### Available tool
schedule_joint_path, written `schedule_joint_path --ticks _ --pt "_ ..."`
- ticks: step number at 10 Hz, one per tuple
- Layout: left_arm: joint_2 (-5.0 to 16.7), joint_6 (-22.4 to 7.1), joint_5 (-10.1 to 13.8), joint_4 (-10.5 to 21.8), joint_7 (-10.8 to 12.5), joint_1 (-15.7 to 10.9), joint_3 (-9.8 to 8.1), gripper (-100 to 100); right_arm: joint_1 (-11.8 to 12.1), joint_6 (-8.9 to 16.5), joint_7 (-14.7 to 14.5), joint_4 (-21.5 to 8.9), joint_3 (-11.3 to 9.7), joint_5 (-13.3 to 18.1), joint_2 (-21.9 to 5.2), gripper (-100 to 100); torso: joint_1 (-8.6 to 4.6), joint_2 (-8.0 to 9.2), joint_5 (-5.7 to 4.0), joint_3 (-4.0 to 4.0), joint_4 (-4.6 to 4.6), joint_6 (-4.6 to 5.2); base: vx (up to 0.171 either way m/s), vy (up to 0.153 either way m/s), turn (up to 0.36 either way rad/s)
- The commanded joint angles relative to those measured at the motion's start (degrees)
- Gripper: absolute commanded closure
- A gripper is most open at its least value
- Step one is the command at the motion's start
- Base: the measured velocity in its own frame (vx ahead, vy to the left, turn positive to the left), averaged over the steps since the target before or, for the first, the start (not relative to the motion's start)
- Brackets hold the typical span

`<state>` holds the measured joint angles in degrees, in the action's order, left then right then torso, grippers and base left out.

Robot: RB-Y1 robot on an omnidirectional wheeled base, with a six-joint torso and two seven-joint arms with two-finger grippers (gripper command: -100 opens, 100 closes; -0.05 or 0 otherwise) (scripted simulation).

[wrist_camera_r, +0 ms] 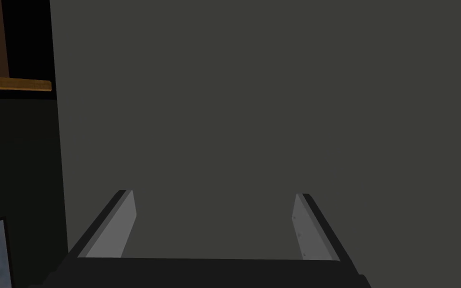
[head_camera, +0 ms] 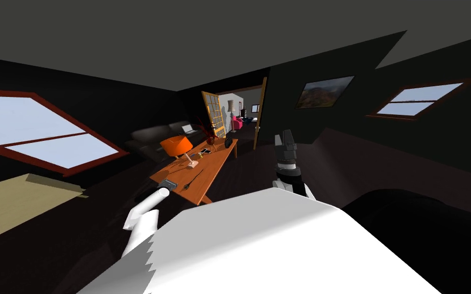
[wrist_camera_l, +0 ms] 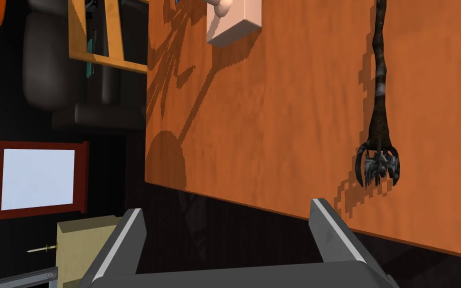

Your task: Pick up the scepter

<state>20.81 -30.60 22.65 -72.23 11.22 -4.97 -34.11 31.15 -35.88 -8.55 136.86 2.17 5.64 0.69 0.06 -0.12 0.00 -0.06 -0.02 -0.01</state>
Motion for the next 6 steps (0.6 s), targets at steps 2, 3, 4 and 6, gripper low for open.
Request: schedule_joint_path --ticks 2,3,4,6 --pt "0.7 -4.0 1.7 3.8 0.2 -1.0 -2.22 -100 0.0 0.0 0.0 0.0 0.0 0.0 0.0 0 0.0 -0.02 0.01 -0.01 -0.01 -0.05 0.055 0.013 -0.145" --pt "0.7 -4.0 1.7 5.4 0.2 -1.0 -2.22 -100 0.0 0.0 0.0 0.0 0.0 0.0 0.0 0 0.0 -0.08 0.0 -0.04 -0.02 -0.01 0.057 0.016 -0.095" --pt "0.7 -4.0 1.7 5.5 0.2 -1.0 -2.22 -100 0.0 0.0 0.0 0.0 0.0 0.0 0.0 0 0.01 -0.07 0.01 -0.05 -0.02 -0.05 0.025 0.01 0.022" --pt "1.4 -6.2 3.3 8.8 0.1 -1.4 -3.56 -100 0.0 0.0 0.0 0.0 0.0 0.0 0.0 0 -0.01 0.0 0.0 0.0 0.0 -0.01 0.045 0.018 -0.139"
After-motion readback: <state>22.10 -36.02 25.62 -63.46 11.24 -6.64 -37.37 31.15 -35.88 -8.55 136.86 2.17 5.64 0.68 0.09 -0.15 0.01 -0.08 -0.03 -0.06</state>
